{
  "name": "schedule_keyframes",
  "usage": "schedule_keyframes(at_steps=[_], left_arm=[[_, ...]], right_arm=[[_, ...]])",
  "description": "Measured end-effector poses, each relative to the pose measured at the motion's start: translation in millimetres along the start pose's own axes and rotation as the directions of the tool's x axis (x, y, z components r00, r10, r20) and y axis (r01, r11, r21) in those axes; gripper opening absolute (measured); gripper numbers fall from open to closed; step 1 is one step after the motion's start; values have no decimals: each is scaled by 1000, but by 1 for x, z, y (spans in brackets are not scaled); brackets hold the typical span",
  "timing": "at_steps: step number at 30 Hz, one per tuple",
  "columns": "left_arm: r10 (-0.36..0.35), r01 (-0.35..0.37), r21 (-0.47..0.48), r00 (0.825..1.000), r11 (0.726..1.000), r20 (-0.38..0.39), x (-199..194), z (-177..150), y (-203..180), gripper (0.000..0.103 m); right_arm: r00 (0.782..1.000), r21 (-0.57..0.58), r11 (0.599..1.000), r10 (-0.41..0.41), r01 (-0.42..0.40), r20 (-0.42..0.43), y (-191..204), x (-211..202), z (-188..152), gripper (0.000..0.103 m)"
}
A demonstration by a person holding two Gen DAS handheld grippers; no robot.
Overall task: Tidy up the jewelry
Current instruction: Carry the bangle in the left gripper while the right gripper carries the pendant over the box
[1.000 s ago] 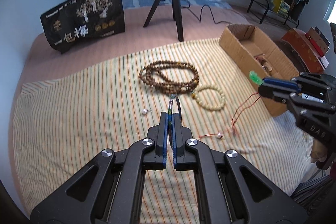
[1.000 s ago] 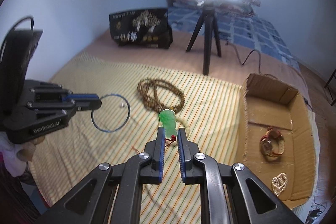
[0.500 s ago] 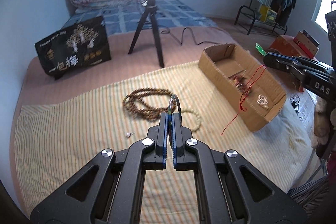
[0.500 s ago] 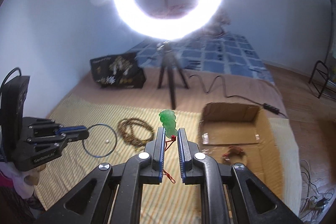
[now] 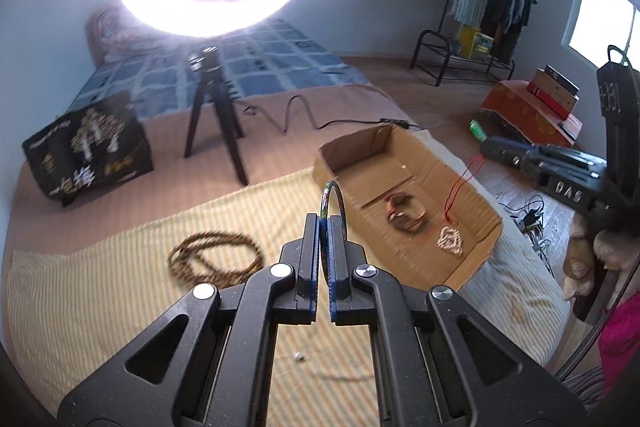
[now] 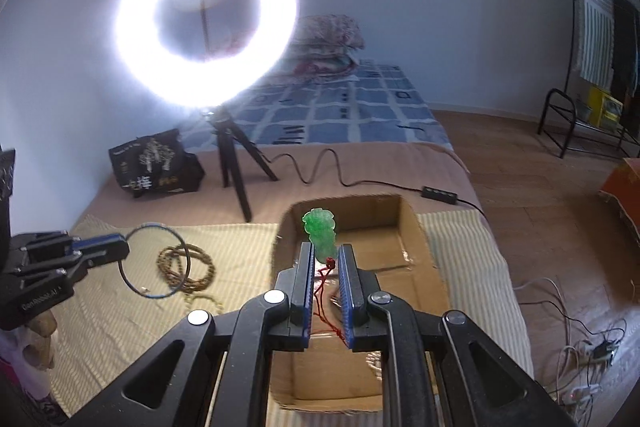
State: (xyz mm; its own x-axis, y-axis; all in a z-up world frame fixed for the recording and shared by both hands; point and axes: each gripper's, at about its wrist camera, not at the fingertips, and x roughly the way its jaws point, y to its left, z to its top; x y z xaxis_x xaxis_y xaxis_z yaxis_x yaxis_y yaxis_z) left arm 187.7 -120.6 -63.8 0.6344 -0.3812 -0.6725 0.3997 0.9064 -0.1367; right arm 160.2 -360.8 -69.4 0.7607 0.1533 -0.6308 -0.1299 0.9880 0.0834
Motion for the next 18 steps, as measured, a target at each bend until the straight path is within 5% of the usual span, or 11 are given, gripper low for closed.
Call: schedule_keyframes(at_steps=[18], left_arm=[[-4, 5, 43, 1000, 999, -17, 84, 41, -51, 1]], right_arm=[[995, 81, 996, -27, 35, -100, -43, 28, -21, 10]])
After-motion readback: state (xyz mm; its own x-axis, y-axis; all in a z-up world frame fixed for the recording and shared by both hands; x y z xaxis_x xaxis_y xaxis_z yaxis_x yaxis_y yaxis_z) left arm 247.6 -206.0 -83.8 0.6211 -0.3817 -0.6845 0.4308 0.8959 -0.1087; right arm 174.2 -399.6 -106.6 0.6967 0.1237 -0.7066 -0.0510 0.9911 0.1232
